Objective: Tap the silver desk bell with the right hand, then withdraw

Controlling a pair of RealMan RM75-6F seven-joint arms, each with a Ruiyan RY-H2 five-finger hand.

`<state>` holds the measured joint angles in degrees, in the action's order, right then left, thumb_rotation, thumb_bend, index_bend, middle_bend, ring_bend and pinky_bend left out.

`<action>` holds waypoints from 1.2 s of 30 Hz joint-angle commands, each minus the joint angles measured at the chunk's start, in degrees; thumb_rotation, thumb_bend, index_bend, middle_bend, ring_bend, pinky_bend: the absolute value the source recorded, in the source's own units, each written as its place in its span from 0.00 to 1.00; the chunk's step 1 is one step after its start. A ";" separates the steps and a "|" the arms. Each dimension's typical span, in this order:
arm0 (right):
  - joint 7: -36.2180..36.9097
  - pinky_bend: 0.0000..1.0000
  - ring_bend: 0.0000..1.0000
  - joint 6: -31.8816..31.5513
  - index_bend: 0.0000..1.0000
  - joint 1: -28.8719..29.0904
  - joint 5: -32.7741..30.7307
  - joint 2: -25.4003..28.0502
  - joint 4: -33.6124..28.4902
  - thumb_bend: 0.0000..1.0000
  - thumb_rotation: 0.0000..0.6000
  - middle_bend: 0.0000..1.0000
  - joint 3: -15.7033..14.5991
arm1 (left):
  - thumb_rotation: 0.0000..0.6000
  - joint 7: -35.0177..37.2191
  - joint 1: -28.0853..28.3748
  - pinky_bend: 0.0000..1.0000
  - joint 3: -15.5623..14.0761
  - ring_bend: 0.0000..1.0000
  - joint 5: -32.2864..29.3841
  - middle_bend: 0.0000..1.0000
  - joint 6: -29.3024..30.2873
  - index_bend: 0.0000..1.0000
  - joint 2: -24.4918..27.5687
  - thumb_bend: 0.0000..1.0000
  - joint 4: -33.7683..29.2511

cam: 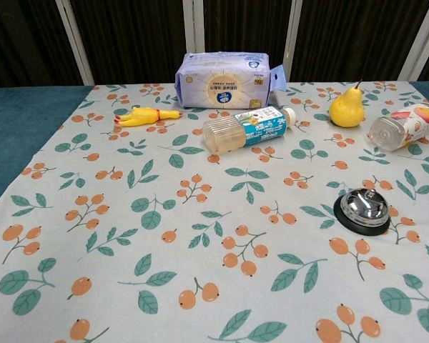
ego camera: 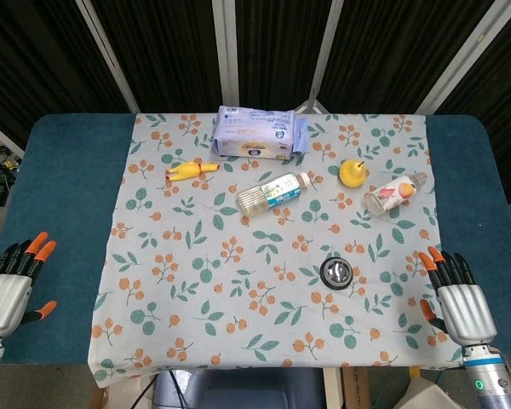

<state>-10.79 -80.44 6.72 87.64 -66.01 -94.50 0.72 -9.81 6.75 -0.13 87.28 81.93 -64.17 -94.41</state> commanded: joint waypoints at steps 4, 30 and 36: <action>0.00 0.00 0.00 0.01 0.00 0.01 0.21 0.02 -0.07 0.42 1.00 0.00 -0.10 | 1.00 -0.05 -0.04 0.00 0.02 0.00 0.00 0.00 0.11 0.00 0.00 0.10 -0.07; -6.60 0.00 0.00 7.14 0.00 4.14 0.21 -4.08 -2.88 0.89 1.00 0.00 -0.40 | 1.00 -0.38 0.02 0.00 0.26 0.00 -0.35 0.00 0.08 0.00 -0.07 0.10 -0.44; -11.32 0.00 0.00 10.13 0.00 5.92 -1.79 -7.09 -3.04 1.00 1.00 0.00 0.19 | 1.00 -0.53 0.06 0.00 0.35 0.00 -0.67 0.00 -0.07 0.00 -0.07 0.10 -0.42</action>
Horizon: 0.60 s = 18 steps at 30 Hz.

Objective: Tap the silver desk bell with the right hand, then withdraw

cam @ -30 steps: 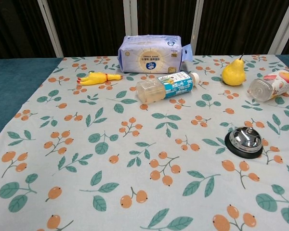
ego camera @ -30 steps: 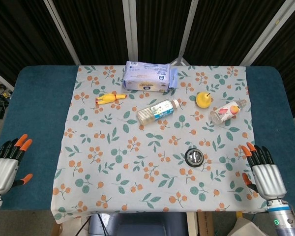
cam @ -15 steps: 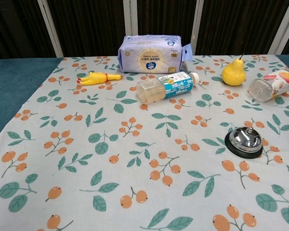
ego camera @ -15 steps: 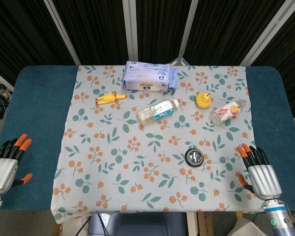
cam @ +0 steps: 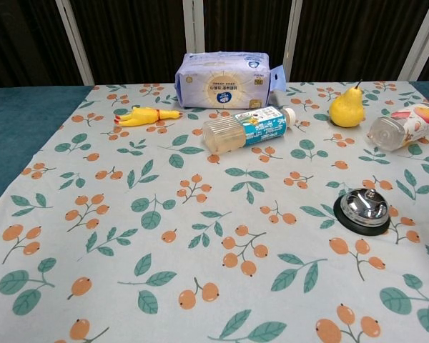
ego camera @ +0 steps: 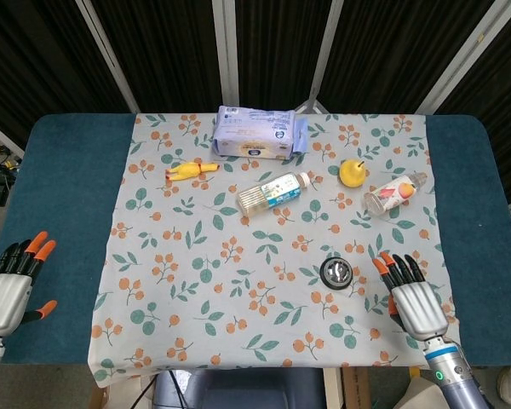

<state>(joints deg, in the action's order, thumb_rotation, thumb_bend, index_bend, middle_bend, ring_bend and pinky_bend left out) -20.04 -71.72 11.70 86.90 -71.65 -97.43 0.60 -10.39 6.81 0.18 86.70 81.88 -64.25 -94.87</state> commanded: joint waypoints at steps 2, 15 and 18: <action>-3.49 0.00 0.00 2.06 0.00 1.33 -1.57 -2.21 0.07 1.00 1.00 0.00 0.33 | 1.00 0.03 0.01 0.00 0.09 0.00 -0.13 0.00 0.01 0.00 0.01 0.10 0.06; -8.85 0.00 0.00 4.65 0.00 2.85 -4.44 -6.68 1.20 1.00 1.00 0.00 0.29 | 1.00 0.23 -0.04 0.00 -0.06 0.00 0.14 0.00 0.11 0.00 0.00 0.10 0.47; -9.71 0.00 0.00 4.94 0.00 3.11 -5.26 -7.58 1.52 1.00 1.00 0.00 0.45 | 1.00 0.34 -0.09 0.00 -0.07 0.00 0.26 0.00 0.26 0.00 0.03 0.10 0.53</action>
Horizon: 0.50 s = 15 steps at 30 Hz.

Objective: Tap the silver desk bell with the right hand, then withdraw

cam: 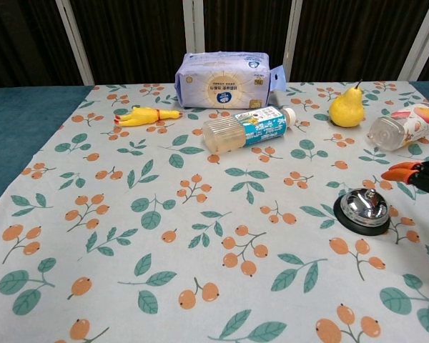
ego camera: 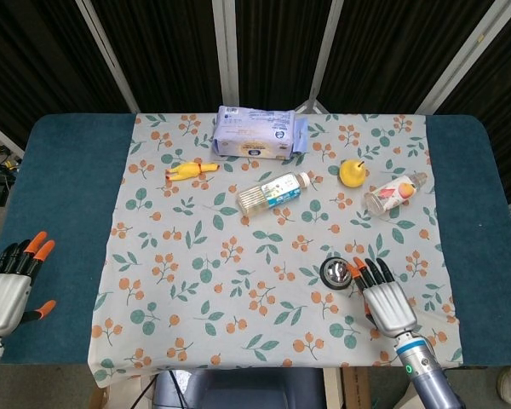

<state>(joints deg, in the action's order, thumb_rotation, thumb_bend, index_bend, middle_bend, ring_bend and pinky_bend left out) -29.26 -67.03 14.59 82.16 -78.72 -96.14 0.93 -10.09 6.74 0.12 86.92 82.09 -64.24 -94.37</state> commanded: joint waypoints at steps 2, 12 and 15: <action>-0.85 0.00 0.00 0.42 0.00 0.35 -0.93 -0.91 0.29 1.00 1.00 0.00 0.13 | 1.00 0.07 -0.02 0.00 -0.01 0.00 0.13 0.00 0.11 0.00 0.00 0.10 0.07; -2.66 0.00 0.00 1.35 0.00 1.04 -2.22 -2.46 0.80 1.00 1.00 0.00 -0.31 | 1.00 0.12 0.01 0.00 0.01 0.00 0.24 0.00 0.17 0.00 0.00 0.10 0.03; -4.11 0.00 0.00 1.88 0.00 1.18 -2.74 -2.87 1.45 1.00 1.00 0.00 -0.94 | 1.00 0.14 0.02 0.00 -0.03 0.00 0.25 0.00 0.11 0.00 0.00 0.10 -0.01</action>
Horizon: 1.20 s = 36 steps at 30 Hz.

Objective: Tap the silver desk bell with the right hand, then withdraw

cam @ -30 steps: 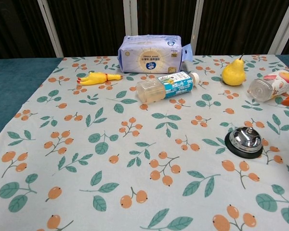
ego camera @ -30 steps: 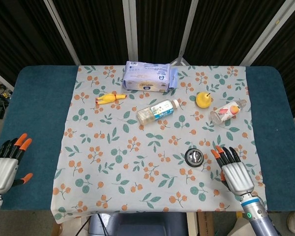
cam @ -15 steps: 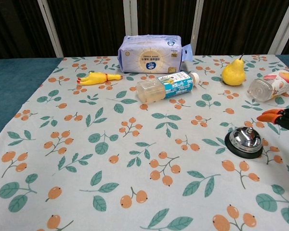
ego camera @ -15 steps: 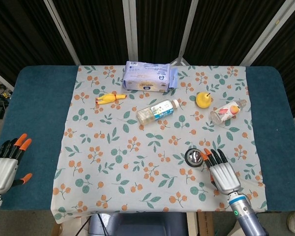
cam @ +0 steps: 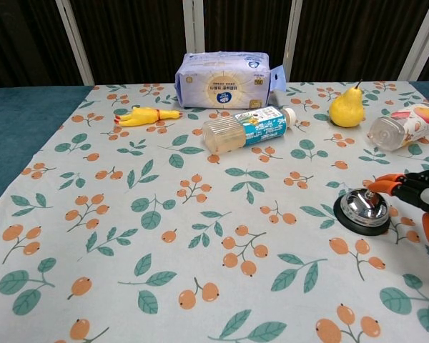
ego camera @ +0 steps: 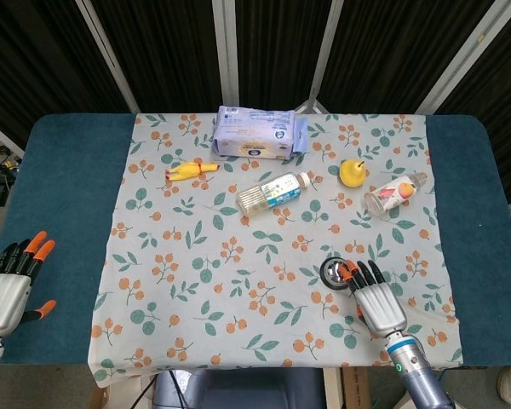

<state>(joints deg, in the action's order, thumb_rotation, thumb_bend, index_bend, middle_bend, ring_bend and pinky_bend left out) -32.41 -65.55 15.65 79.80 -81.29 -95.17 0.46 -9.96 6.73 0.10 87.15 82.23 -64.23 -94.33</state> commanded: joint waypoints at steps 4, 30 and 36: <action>-3.17 0.00 0.00 1.08 0.00 0.13 -1.81 -0.72 1.15 1.00 1.00 0.00 -1.10 | 1.00 -0.08 0.02 0.00 -0.04 0.00 0.05 0.00 -0.05 0.00 0.01 0.10 -0.10; 5.79 0.00 0.00 -13.90 0.00 -4.09 1.37 9.56 -6.84 0.39 1.00 0.00 4.28 | 1.00 -0.70 -0.17 0.00 0.06 0.00 0.43 0.00 0.73 0.00 -0.34 0.09 0.42; 9.40 0.00 0.00 -17.18 0.00 -7.94 1.52 14.77 -5.32 0.25 1.00 0.00 2.23 | 1.00 -2.48 -0.22 0.00 -0.03 0.00 -0.36 0.00 0.18 0.00 -0.21 0.02 0.05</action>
<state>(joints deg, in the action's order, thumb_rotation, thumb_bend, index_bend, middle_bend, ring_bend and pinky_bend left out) -24.07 -81.78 8.75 81.30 -67.60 -101.07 3.35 -12.11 6.53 0.06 86.95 82.47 -64.48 -94.18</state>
